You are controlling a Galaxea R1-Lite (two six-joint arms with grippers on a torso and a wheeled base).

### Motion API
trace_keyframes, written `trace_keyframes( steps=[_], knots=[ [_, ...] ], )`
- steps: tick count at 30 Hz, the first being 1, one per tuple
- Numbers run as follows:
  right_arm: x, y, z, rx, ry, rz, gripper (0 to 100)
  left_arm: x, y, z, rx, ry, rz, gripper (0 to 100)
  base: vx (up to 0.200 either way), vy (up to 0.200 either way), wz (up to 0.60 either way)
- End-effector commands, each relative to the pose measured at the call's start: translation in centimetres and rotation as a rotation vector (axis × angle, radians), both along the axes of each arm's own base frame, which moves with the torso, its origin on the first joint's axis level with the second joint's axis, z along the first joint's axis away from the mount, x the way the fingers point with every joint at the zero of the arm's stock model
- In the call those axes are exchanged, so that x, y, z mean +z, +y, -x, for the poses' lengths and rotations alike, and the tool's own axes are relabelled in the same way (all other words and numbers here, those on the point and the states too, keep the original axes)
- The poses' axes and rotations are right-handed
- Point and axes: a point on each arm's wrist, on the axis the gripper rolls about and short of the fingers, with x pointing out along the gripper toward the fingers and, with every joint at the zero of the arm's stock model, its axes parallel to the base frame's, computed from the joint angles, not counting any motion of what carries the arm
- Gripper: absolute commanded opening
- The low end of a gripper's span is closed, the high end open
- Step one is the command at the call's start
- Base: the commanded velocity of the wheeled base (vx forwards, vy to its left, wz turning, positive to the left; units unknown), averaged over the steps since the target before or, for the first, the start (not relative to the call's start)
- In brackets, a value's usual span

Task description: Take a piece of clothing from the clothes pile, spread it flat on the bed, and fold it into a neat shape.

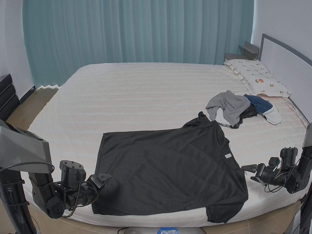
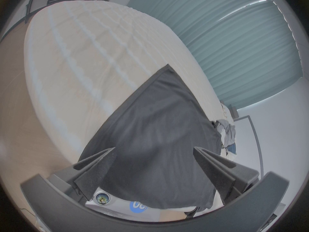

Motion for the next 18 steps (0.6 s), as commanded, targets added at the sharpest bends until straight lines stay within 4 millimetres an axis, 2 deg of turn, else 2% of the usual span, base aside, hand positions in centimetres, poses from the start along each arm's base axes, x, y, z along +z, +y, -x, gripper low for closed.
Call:
trace_keyframes(
  steps=[1,2,7,15,18],
  knots=[
    [-1.0,-0.1,1.1,0.01,0.056,0.012,100,-0.7,-0.3,0.5,-0.016,0.034,-0.013,100,-0.2,0.0,0.0],
    [-1.3,0.0,1.3,0.023,0.069,0.022,100,-0.7,-0.3,0.5,-0.016,0.036,-0.012,100,-0.2,0.0,0.0],
    [-2.8,0.3,2.2,0.119,0.087,0.098,100,-0.6,-0.2,0.8,-0.013,0.042,-0.013,100,0.0,0.0,0.0],
    [-5.1,1.2,2.0,0.176,0.026,0.13,100,-0.7,0.2,0.6,0.006,0.042,-0.014,100,0.0,0.0,0.0],
    [-5.3,1.5,2.1,0.206,0.032,0.142,100,-0.6,0.4,0.5,0.013,0.037,-0.013,100,0.0,0.0,0.0]
  ],
)
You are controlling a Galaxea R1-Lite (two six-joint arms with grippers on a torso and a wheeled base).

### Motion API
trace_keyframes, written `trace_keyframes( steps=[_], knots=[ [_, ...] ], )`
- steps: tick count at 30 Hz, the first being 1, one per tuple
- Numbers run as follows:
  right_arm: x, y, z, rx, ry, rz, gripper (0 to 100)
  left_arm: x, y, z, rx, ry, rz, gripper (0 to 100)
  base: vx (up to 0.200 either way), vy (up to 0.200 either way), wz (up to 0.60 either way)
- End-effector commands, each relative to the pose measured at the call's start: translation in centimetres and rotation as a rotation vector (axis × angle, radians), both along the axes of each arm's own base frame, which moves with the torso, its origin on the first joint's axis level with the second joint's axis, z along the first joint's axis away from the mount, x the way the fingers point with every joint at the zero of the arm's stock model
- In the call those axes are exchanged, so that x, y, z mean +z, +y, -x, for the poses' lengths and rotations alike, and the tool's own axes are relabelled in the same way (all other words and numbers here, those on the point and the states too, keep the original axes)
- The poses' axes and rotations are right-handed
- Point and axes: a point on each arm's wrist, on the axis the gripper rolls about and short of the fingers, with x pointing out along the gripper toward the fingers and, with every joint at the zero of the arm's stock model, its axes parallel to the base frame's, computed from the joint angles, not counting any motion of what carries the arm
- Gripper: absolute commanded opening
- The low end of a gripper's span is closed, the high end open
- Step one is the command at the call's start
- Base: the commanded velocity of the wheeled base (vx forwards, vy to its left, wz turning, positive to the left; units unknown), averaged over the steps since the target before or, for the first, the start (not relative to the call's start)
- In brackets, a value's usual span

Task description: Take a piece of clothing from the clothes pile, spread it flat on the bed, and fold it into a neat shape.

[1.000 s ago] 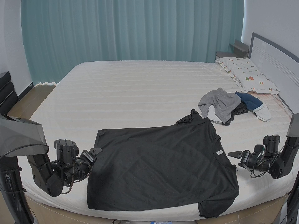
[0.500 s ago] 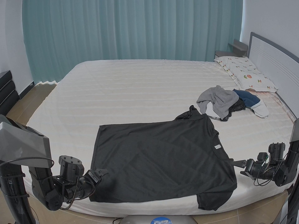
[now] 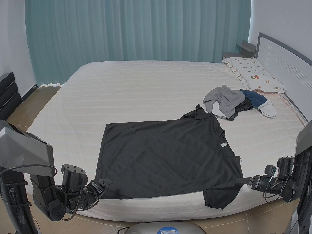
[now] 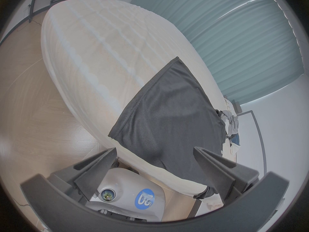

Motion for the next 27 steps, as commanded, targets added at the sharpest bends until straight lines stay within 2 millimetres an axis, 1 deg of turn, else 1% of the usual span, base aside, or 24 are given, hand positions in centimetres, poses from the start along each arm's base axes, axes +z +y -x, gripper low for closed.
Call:
trace_keyframes(
  steps=[1,8,14,19,27],
  knots=[
    [-2.2,0.8,0.8,0.048,0.094,0.008,100,-0.1,0.3,-0.2,0.014,0.001,-0.002,100,0.0,0.0,0.0],
    [-2.5,0.9,0.5,0.088,0.071,0.036,100,-0.1,0.3,-0.2,0.014,0.002,0.0,100,0.0,0.0,0.0],
    [-2.5,1.0,-0.7,0.084,0.03,0.037,100,-0.1,0.3,-0.3,0.014,-0.001,0.001,100,0.0,0.0,0.0],
    [-1.9,0.7,-0.8,0.062,0.014,0.018,100,-0.1,0.3,-0.3,0.014,0.0,0.0,100,0.0,0.0,0.0],
    [-1.1,0.6,-1.9,-0.01,-0.007,-0.044,100,-0.1,0.3,-0.4,0.016,-0.005,0.001,100,0.0,0.0,0.0]
  ],
)
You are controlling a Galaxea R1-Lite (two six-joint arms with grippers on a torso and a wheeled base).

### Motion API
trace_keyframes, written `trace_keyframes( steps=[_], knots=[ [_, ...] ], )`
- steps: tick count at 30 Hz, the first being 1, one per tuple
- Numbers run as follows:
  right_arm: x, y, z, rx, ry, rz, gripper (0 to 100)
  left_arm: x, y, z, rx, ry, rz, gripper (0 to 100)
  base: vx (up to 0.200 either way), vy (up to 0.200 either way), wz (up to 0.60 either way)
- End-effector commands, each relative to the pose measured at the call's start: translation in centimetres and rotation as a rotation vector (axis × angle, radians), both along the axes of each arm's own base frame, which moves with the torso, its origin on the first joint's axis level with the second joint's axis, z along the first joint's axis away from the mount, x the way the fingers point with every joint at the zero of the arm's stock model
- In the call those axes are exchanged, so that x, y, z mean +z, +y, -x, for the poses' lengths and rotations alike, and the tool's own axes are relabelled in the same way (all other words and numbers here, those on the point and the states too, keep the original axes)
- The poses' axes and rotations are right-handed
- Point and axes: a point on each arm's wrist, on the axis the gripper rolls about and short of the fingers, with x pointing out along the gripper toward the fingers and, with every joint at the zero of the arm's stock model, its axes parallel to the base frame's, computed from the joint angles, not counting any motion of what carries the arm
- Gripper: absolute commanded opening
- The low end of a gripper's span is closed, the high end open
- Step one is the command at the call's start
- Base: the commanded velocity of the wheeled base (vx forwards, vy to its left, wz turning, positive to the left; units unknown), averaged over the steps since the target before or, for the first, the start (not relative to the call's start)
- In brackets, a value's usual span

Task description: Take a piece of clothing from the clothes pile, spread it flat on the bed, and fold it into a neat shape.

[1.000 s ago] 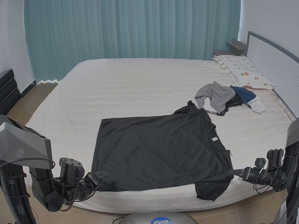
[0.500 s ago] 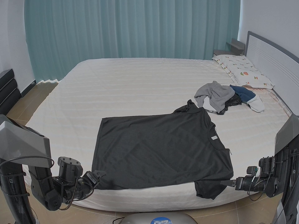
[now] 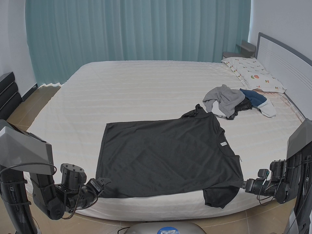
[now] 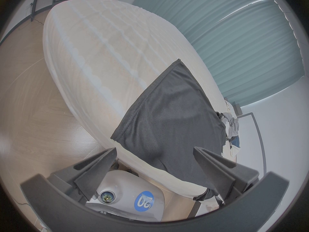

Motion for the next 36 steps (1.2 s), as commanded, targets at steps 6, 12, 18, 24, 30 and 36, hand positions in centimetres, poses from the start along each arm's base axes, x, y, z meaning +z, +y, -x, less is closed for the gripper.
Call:
trace_keyframes(
  steps=[6,12,18,24,30,36],
  knots=[
    [0.5,-0.3,-1.2,-0.102,-0.036,0.016,100,-0.2,0.1,-0.2,0.001,0.004,-0.006,100,0.0,0.0,0.0],
    [0.5,0.5,-2.3,-0.097,-0.065,0.009,100,-0.2,0.1,-0.2,0.003,0.003,-0.004,100,0.0,0.0,0.0],
    [-0.8,1.0,-3.3,-0.089,-0.051,0.024,0,-0.2,0.2,-0.3,0.007,0.002,-0.003,100,0.0,0.0,0.0],
    [-0.6,0.7,-4.9,-0.105,-0.11,0.029,0,-0.1,0.2,-0.3,0.008,-0.001,-0.002,100,0.0,0.0,0.0],
    [-0.1,-0.1,-7.3,-0.156,-0.187,0.05,0,-0.2,0.3,-0.3,0.011,-0.001,-0.008,100,0.0,0.0,0.0],
    [0.1,0.0,-8.6,-0.153,-0.231,0.048,0,0.1,0.8,-0.5,0.03,-0.014,-0.013,100,0.0,0.0,0.0]
  ],
)
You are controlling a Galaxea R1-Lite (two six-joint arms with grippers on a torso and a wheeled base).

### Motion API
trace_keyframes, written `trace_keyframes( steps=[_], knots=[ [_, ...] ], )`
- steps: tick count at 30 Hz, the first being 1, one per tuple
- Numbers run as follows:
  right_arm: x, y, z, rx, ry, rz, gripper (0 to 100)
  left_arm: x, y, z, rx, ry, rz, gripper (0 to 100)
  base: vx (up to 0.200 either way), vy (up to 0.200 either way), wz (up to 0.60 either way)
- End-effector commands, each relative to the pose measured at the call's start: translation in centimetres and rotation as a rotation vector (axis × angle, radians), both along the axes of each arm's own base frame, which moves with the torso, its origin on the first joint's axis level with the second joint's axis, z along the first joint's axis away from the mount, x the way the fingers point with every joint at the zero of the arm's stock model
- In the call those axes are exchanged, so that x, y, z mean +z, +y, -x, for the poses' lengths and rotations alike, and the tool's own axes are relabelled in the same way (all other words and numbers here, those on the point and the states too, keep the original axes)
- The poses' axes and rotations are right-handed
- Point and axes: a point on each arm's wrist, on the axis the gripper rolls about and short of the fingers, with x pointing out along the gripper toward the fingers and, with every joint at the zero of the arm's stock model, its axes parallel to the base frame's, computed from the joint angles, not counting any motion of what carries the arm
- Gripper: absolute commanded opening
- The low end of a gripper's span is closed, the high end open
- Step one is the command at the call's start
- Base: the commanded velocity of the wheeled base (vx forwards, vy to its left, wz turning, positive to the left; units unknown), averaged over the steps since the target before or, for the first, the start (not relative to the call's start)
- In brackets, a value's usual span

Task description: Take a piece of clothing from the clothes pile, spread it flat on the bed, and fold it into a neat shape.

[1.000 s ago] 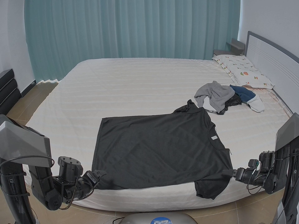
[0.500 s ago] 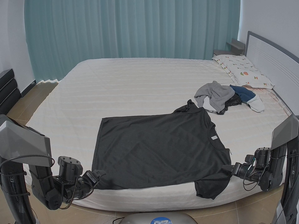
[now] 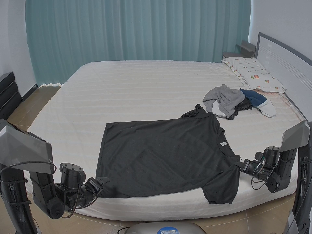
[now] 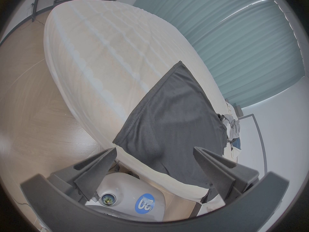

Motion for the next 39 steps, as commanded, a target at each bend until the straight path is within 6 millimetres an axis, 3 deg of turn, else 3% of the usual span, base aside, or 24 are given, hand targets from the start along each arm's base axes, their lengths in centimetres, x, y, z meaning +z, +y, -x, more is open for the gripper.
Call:
trace_keyframes(
  steps=[1,8,9,16,21,23,28,33,39],
  knots=[
    [0.0,0.0,-1.1,0.0,-0.035,0.0,0,0.1,0.3,-0.2,0.01,-0.01,-0.006,100,0.0,0.0,0.0],
    [-0.5,-0.2,-1.9,-0.003,-0.013,-0.002,0,0.0,0.7,-0.5,0.027,-0.011,-0.011,100,0.0,0.0,0.0],
    [-0.5,-0.2,-1.9,-0.003,-0.007,-0.002,100,-0.1,0.7,-0.6,0.026,-0.011,-0.01,100,0.0,0.0,0.0],
    [0.7,-1.3,-1.5,-0.029,-0.024,-0.007,100,-0.4,0.8,-0.7,0.031,0.001,-0.012,100,0.0,0.0,0.0],
    [2.4,-2.1,0.8,-0.025,-0.004,-0.07,100,-0.4,1.0,-0.7,0.038,0.002,-0.004,100,0.0,0.0,0.0],
    [2.6,-2.0,2.8,0.063,0.042,-0.131,100,-0.4,1.0,-0.7,0.038,0.002,-0.004,100,0.0,0.0,0.0],
    [1.7,-1.3,4.8,0.141,0.111,-0.163,100,-0.4,1.0,-0.7,0.036,0.002,-0.003,100,0.0,0.0,0.0],
    [-0.8,-1.1,5.1,0.188,0.153,-0.106,100,-0.4,0.9,-0.7,0.035,0.002,-0.003,100,0.0,0.0,0.0],
    [-1.1,-0.6,5.0,0.218,0.147,-0.089,100,-0.3,0.9,-0.8,0.035,-0.002,-0.002,100,0.0,0.0,0.0]
  ],
)
